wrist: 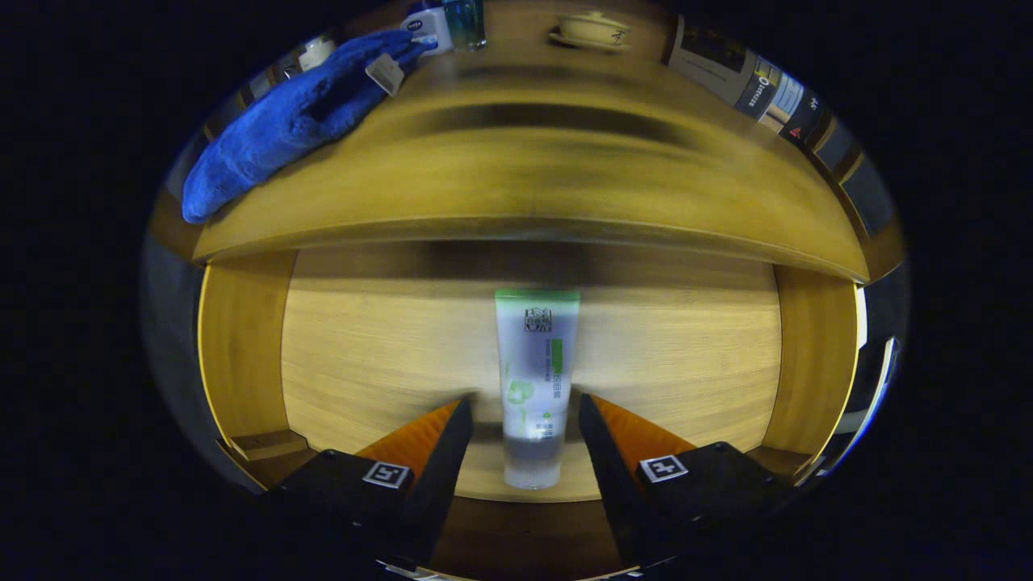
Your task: Pull open the drawer, take out the items inside it, and place them on the countertop above the cabinet.
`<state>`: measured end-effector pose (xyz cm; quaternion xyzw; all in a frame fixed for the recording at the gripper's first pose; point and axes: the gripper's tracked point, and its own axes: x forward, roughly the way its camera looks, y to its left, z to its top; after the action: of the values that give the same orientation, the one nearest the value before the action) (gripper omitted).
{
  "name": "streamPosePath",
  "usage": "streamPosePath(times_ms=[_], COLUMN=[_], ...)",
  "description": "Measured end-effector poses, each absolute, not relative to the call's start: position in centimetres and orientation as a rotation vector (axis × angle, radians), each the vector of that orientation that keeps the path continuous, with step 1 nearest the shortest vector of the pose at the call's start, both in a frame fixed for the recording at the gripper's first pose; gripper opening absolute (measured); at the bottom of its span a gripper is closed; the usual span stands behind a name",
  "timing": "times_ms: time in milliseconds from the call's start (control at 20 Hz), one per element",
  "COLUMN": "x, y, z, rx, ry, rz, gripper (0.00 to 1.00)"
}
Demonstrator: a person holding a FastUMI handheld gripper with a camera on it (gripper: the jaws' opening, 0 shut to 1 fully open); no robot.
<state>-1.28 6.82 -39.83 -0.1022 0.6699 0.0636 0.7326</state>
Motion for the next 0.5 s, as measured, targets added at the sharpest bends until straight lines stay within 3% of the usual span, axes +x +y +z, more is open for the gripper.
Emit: streamPosePath(times_ms=[100, 300, 500], x=[-1.5, -1.4, -1.4], y=[7.0, 7.5, 8.9], z=[-40.0, -38.4, -35.4], rx=[-0.242, -0.261, -0.236], ry=[1.5, 1.523, 1.514], rz=[0.136, 0.122, 0.111], gripper=[0.83, 0.59, 0.5])
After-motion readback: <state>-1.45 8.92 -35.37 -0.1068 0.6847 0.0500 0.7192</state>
